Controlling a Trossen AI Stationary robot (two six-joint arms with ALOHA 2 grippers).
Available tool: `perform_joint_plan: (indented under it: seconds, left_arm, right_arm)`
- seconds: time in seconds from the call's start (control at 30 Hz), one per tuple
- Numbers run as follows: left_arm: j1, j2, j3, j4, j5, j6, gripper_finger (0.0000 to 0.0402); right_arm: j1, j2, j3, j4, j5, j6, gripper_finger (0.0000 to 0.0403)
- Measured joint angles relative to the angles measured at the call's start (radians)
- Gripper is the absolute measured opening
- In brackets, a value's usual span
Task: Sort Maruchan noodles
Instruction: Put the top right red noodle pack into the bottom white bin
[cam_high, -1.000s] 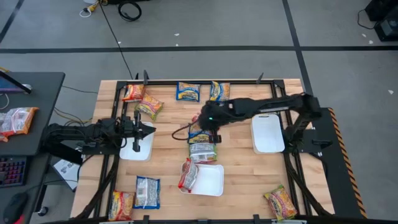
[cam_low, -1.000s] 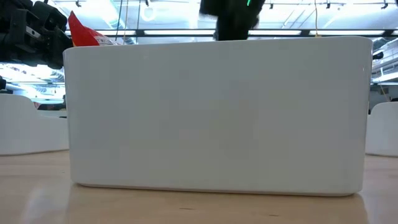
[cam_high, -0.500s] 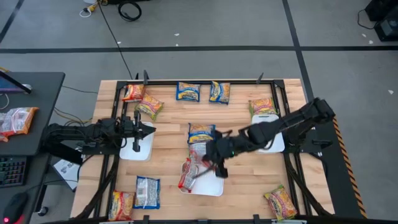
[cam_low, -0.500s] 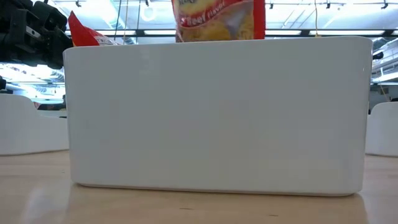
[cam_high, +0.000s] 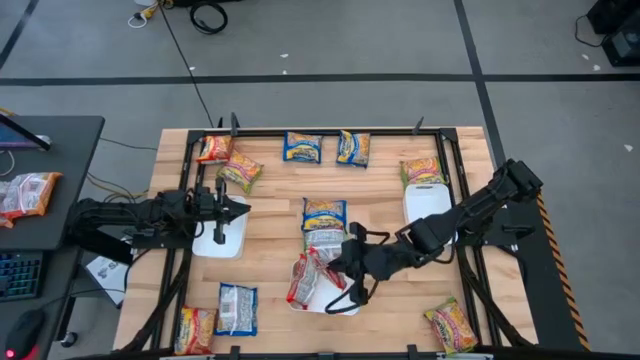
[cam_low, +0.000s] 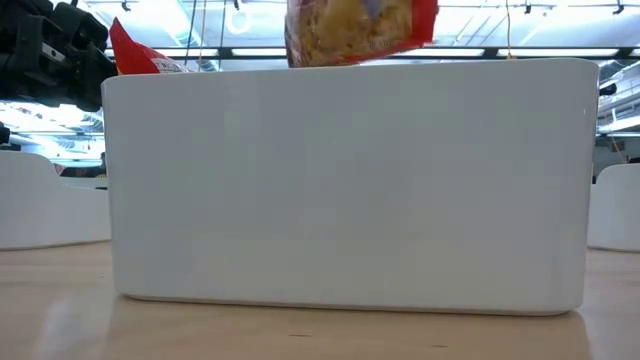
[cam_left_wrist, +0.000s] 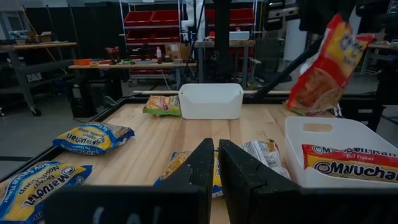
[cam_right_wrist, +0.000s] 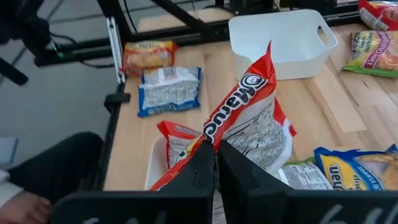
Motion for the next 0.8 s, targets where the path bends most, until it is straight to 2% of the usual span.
perform_joint_plan:
  seconds: [0.17, 0.47, 0.8]
  left_arm:
    - [0.000, 0.000, 0.000, 0.000, 0.000, 0.000, 0.0032]
    - [0.000, 0.000, 0.000, 0.000, 0.000, 0.000, 0.0032]
    - [0.000, 0.000, 0.000, 0.000, 0.000, 0.000, 0.0032]
  right_arm:
    - [0.029, 0.000, 0.000, 0.032, 0.038, 0.046, 0.0012]
    - [0.118, 0.000, 0.000, 0.122, 0.215, 0.040, 0.0012]
    - [0.176, 0.000, 0.000, 0.197, 0.232, 0.141, 0.0012]
